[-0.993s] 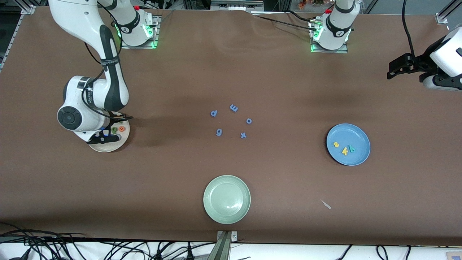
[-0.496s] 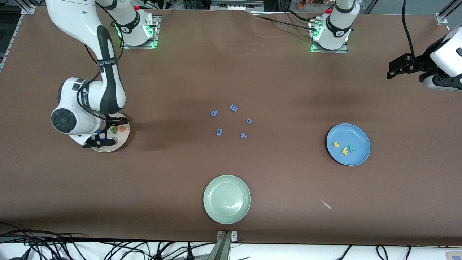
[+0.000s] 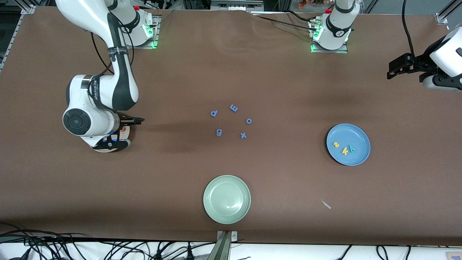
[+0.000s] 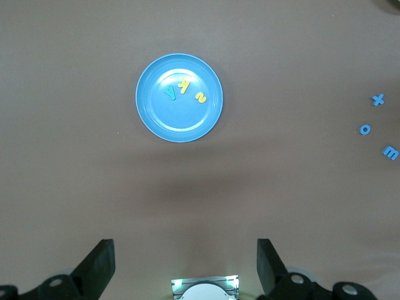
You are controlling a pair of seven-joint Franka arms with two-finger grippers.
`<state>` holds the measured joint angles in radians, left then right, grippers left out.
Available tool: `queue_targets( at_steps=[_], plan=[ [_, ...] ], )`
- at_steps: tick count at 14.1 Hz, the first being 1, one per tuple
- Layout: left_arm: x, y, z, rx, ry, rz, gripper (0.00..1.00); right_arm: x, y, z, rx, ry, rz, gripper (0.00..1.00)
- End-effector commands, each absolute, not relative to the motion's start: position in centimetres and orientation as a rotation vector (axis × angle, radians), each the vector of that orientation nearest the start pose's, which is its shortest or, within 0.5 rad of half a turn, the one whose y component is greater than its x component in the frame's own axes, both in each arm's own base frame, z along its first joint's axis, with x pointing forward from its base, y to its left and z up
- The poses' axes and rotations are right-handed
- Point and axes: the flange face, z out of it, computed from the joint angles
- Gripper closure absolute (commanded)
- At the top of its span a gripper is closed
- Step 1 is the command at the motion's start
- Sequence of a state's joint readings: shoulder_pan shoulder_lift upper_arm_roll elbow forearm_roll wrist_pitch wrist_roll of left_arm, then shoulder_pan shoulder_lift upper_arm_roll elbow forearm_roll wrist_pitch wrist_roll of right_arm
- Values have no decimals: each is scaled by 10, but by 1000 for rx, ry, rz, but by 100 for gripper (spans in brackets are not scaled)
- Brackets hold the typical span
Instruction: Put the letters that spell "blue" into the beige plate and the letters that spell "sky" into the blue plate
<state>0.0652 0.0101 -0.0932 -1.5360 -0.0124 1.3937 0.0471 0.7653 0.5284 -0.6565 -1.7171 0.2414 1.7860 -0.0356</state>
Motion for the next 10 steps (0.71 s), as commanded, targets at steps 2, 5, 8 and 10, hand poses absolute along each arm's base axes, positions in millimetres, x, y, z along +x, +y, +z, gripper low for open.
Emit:
queue_targets(
  at_steps=[2,5,8,10],
  plan=[
    [541,-17,627,-3132,118,233,0,606,141,320,-3193,-79,550,0],
    [541,-17,627,-3132,118,233,0,603,144,353,-3116,-150,490,0],
    [541,-17,627,-3132,118,233,0,596,147,393,-3098,-243,409,0],
    [541,-17,627,-3131,117,233,0,593,127,425,-3050,-223,339,0]
  ],
)
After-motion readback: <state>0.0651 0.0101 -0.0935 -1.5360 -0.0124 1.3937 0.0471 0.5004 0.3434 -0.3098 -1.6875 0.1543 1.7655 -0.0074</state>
